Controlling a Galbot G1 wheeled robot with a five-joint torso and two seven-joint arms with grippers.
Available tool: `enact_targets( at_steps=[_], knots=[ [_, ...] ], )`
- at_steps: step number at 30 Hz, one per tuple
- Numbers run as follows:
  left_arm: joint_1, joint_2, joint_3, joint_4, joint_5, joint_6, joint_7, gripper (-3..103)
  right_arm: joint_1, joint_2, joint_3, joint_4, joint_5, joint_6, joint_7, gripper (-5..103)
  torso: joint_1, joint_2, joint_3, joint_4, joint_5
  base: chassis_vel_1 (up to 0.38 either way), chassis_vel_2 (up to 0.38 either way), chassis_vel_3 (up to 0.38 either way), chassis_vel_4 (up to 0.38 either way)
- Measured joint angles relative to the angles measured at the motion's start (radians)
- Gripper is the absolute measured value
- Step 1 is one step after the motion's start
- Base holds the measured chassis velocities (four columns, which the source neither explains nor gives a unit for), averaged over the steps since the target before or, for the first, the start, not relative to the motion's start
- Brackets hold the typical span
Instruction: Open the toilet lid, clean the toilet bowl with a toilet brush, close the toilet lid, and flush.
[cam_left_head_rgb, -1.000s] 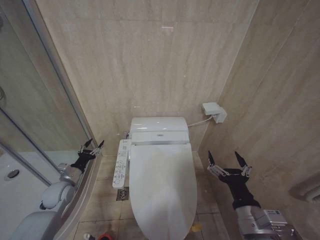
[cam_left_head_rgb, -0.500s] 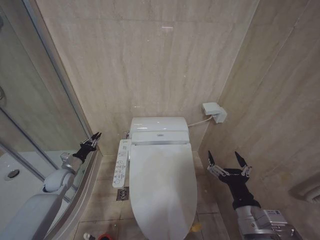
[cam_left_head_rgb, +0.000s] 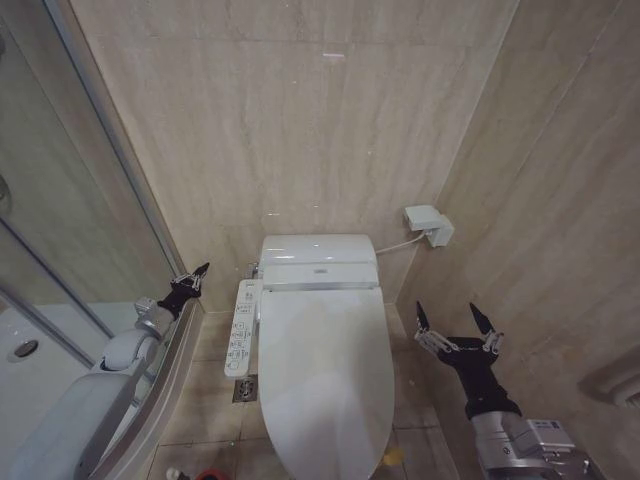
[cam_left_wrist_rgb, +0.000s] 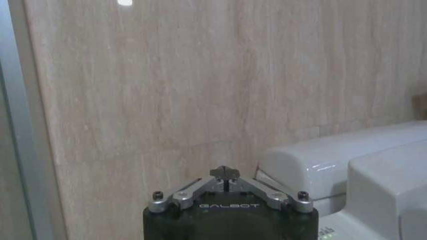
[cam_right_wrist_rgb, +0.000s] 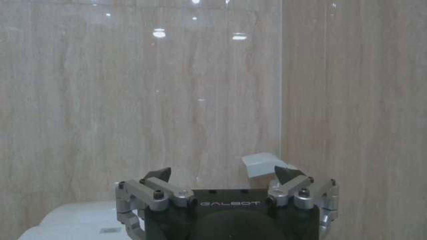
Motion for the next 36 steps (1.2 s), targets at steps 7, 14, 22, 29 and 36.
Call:
enact_targets(
  at_steps=[7,14,22,29,36],
  knots=[
    [0.012,-0.003,-0.006,0.003,0.002,-0.007,0.001,0,0.0,0.0,0.0,0.0,0.0,0.0,0.0,100,0.0,0.0,0.0,0.0002,0.0,-0.103,0.097,0.105,-0.103],
    [0.034,-0.007,-0.009,0.011,-0.001,-0.008,0.037,0,0.0,0.0,0.0,0.0,0.0,0.0,0.0,100,0.001,0.0,0.0,-0.0003,0.0,-0.133,0.115,0.141,-0.135],
    [-0.002,-0.005,0.022,0.088,0.0,-0.05,0.129,0,0.0,0.0,0.0,0.0,0.0,0.0,0.0,100,0.0,0.0,0.0,0.0001,-0.0001,-0.028,0.025,0.029,-0.023],
    [-0.094,0.0,0.102,0.197,0.002,-0.119,0.205,0,0.0,0.0,0.0,0.0,0.0,0.0,0.0,100,0.0,0.0,0.0,-0.0002,-0.0001,0.006,-0.008,-0.016,0.011],
    [-0.16,-0.009,0.184,0.28,0.0,-0.15,0.278,0,0.0,0.0,0.0,0.0,0.0,0.0,0.0,100,0.0,0.0,0.0,-0.0002,0.0,0.0,0.0,0.0,0.0]
  ],
)
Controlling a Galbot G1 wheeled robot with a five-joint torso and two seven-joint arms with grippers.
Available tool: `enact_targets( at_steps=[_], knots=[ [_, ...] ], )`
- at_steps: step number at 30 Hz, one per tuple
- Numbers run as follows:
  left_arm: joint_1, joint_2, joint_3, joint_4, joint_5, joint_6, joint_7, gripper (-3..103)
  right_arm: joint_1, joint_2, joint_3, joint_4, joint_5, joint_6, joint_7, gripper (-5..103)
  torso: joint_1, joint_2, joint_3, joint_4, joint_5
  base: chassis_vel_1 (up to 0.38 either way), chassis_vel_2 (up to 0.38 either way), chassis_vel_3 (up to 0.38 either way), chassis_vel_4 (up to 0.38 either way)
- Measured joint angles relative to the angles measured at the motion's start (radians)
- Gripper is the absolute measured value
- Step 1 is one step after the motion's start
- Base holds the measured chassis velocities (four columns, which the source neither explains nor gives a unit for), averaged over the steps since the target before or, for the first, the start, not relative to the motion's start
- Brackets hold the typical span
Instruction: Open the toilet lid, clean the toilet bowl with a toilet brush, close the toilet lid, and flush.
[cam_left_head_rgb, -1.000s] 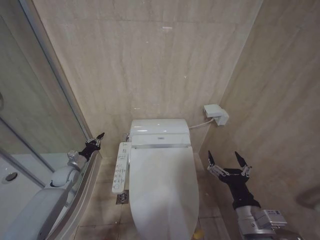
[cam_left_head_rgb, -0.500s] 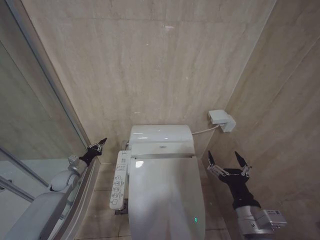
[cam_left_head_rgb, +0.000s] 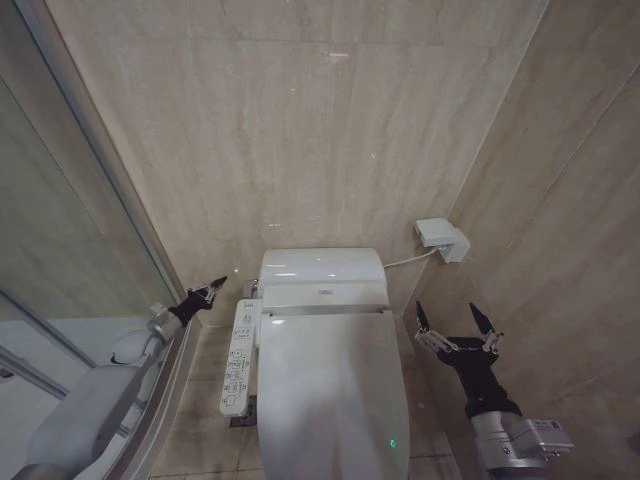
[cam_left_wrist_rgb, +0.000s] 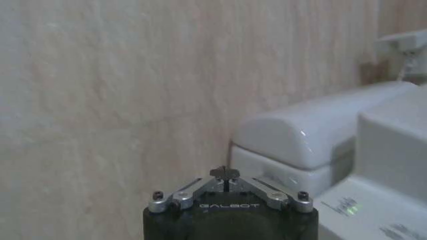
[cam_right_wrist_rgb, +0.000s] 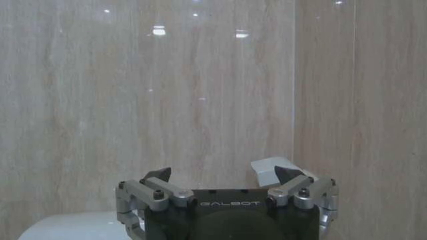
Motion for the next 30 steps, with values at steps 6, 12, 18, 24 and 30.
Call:
enact_targets(
  at_steps=[6,12,18,24,30],
  knots=[
    [-0.033,-0.018,0.052,0.064,-0.002,-0.027,0.062,0,0.0,0.0,0.0,0.0,0.0,0.0,0.0,100,0.0,0.0,0.0,0.0003,-0.0001,0.0,0.0,0.0,0.0],
    [-0.078,-0.041,0.095,0.14,0.005,-0.064,0.122,0,0.0,0.0,0.0,0.0,0.0,0.0,0.0,100,0.0,0.0,0.0,0.0001,0.0,0.0,0.0,0.0,0.0],
    [-0.101,-0.061,0.113,0.187,0.008,-0.082,0.134,0,0.0,0.0,0.0,0.0,0.0,0.0,0.0,100,0.0,0.0,0.0,0.0003,0.0002,0.0,0.0,0.0,0.0],
    [-0.121,-0.088,0.117,0.23,0.017,-0.096,0.152,0,0.0,0.0,0.0,0.0,0.0,0.0,0.0,100,0.0,0.0,0.0,0.0004,0.0003,0.0,0.0,0.0,0.0],
    [-0.125,-0.102,0.117,0.248,0.026,-0.094,0.158,0,0.0,0.0,0.0,0.0,0.0,0.0,0.0,100,0.0,0.0,0.0,-0.0002,-0.0003,0.0,0.0,0.0,0.0]
  ],
)
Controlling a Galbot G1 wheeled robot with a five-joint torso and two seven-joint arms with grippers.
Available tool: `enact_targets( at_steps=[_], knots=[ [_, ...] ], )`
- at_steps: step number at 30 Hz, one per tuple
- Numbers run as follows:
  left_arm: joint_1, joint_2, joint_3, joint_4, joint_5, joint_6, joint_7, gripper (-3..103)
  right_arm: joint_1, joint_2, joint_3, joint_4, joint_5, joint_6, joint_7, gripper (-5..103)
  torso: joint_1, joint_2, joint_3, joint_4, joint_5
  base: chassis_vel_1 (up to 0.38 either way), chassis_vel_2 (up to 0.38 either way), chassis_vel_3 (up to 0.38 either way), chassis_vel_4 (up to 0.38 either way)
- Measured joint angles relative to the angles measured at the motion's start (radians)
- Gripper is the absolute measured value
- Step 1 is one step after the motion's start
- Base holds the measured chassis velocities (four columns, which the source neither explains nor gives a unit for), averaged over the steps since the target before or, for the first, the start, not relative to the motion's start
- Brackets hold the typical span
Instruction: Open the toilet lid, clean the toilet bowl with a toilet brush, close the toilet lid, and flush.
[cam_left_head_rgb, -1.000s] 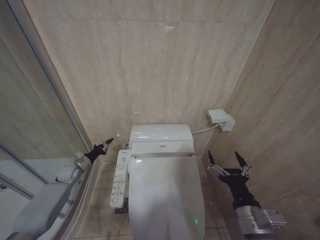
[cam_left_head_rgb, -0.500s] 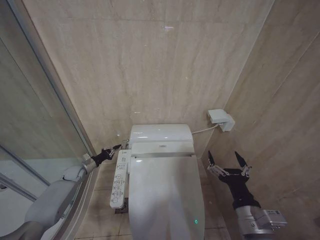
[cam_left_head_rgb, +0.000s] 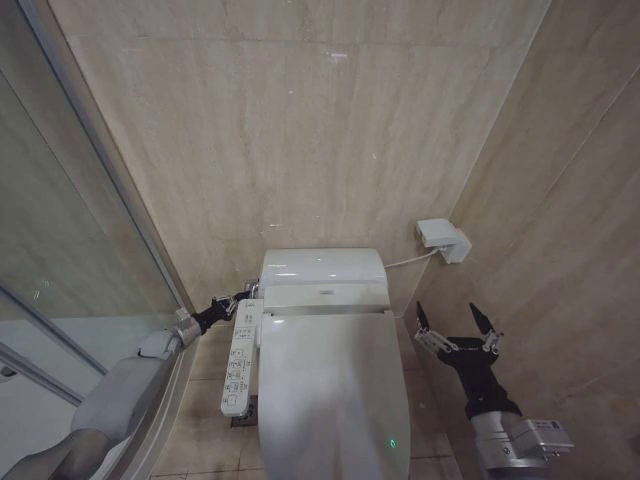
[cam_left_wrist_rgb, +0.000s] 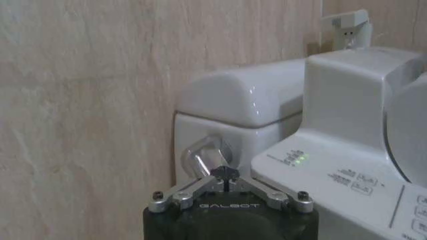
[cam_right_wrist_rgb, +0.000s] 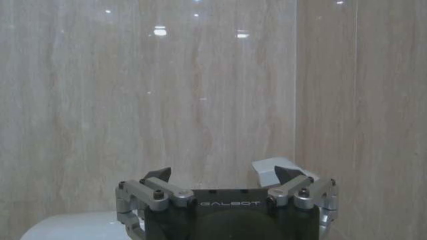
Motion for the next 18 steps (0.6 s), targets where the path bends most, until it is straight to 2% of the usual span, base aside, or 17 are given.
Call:
enact_targets(
  at_steps=[18],
  knots=[
    [0.01,-0.029,-0.043,0.063,0.016,-0.001,0.003,0,0.0,0.0,0.0,0.0,0.0,0.0,0.0,100,0.0,0.0,0.0,0.0005,0.0003,0.0,0.0,0.0,0.0]
  ],
)
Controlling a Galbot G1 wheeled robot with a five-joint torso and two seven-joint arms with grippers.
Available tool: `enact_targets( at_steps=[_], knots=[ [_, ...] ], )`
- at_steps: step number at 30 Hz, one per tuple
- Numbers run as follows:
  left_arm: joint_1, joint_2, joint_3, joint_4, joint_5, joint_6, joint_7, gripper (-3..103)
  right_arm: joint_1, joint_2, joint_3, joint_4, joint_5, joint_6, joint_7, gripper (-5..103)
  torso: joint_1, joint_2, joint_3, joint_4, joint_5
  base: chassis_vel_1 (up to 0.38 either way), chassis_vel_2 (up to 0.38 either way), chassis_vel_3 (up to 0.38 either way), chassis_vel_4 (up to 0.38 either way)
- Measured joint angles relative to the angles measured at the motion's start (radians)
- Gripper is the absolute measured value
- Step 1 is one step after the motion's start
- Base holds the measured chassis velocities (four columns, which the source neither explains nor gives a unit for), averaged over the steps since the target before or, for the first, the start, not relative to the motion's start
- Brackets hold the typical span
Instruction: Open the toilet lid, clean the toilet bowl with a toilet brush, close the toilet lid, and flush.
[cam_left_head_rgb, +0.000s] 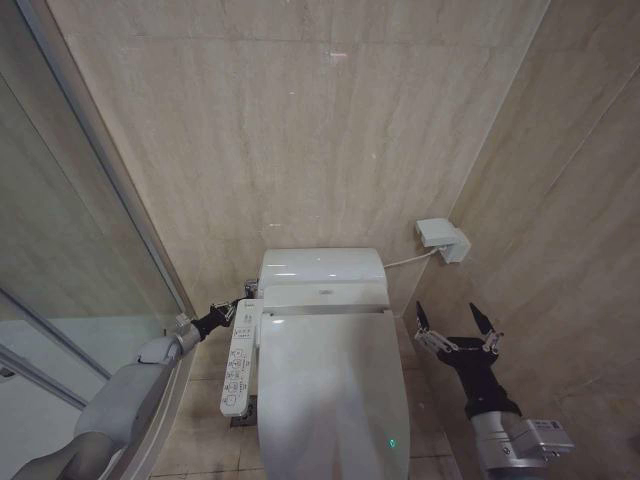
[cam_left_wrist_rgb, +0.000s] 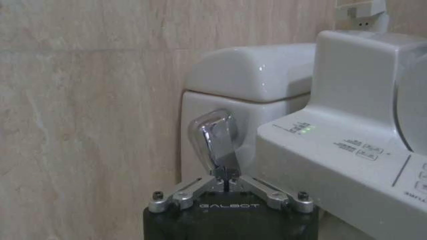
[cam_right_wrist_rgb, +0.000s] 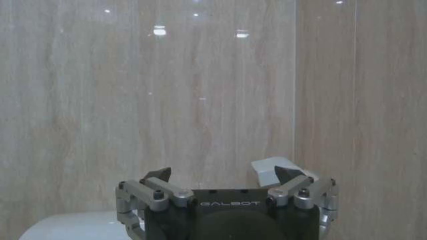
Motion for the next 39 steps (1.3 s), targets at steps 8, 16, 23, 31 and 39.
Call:
enact_targets(
  at_steps=[8,16,23,31,39],
  knots=[
    [-0.009,-0.01,-0.015,0.033,-0.002,-0.006,-0.002,0,0.0,0.0,0.0,0.0,0.0,0.0,0.0,100,0.0,0.0,0.0,-0.0002,0.0,0.0,0.0,0.0,0.0],
    [0.032,-0.028,-0.121,-0.038,-0.022,-0.01,-0.108,0,0.0,0.0,0.0,0.0,0.0,0.0,0.0,100,0.0,0.0,0.0,-0.0006,-0.0001,0.0,0.0,0.0,0.0],
    [0.235,-0.016,-0.264,-0.413,0.024,0.07,-0.523,0,0.0,0.0,0.0,0.0,0.0,0.0,0.0,100,0.0,0.0,0.0,-0.0001,-0.0001,0.0,0.0,0.0,0.0],
    [0.394,-0.003,-0.311,-0.76,0.007,0.211,-0.792,0,0.0,0.0,0.0,0.0,0.0,0.0,0.0,100,0.0,0.0,0.0,-0.0004,0.0002,0.0,0.0,0.0,0.0],
    [0.587,0.0,-0.39,-1.053,-0.046,0.322,-0.915,0,0.0,0.0,0.0,0.0,0.0,0.0,0.0,100,0.0,0.0,0.0,-0.0001,0.0001,0.0,0.0,0.0,0.0]
  ],
)
